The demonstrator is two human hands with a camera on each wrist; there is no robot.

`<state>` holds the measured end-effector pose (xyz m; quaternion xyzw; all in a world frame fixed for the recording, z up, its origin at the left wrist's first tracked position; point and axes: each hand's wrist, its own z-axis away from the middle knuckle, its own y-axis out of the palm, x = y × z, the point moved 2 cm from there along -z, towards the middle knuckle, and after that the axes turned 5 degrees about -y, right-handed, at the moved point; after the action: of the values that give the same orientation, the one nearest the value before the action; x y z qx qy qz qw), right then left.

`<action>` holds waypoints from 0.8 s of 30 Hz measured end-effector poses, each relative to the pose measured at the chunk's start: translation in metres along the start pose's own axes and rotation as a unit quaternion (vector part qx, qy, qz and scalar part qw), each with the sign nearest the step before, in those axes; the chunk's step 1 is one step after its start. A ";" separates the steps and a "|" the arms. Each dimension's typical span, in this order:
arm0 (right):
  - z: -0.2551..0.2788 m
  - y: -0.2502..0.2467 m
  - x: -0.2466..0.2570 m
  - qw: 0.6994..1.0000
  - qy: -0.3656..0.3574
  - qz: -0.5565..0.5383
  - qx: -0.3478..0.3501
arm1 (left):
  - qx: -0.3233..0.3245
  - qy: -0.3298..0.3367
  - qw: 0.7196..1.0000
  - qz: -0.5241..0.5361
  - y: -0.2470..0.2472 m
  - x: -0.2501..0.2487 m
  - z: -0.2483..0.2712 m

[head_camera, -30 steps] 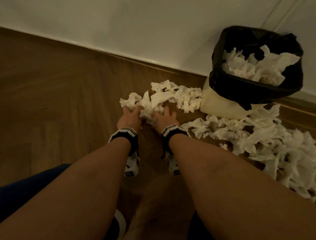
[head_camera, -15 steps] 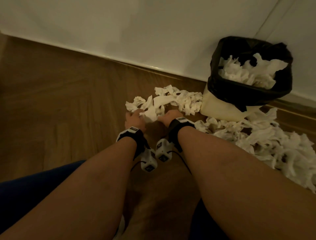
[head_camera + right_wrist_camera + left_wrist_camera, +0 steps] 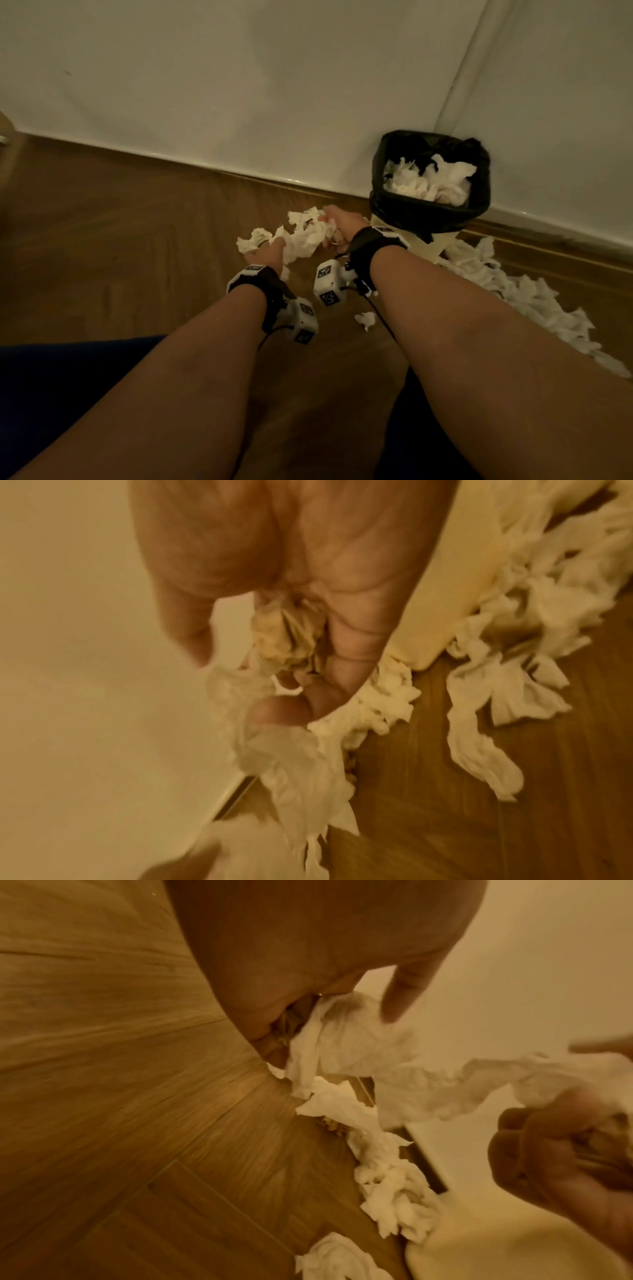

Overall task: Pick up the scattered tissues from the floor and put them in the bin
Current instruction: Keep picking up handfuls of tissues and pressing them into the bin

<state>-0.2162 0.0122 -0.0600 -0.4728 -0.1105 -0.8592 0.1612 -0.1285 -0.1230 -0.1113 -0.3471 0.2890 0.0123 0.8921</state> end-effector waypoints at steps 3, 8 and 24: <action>0.015 -0.016 0.016 1.000 -0.025 -0.007 -0.008 | -0.039 0.041 0.998 0.024 -0.007 -0.017 0.012; 0.043 -0.045 0.044 0.997 -0.079 -0.012 -0.013 | -0.028 0.121 0.987 0.099 -0.005 -0.042 0.031; 0.145 -0.121 0.118 0.970 -0.166 -0.155 -0.089 | 0.033 0.222 0.966 0.132 -0.025 -0.148 0.156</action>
<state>-0.2082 0.1531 0.1120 -0.5982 -0.1309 -0.7897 -0.0374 -0.1670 -0.0181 0.0742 -0.2703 0.5230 0.0432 0.8072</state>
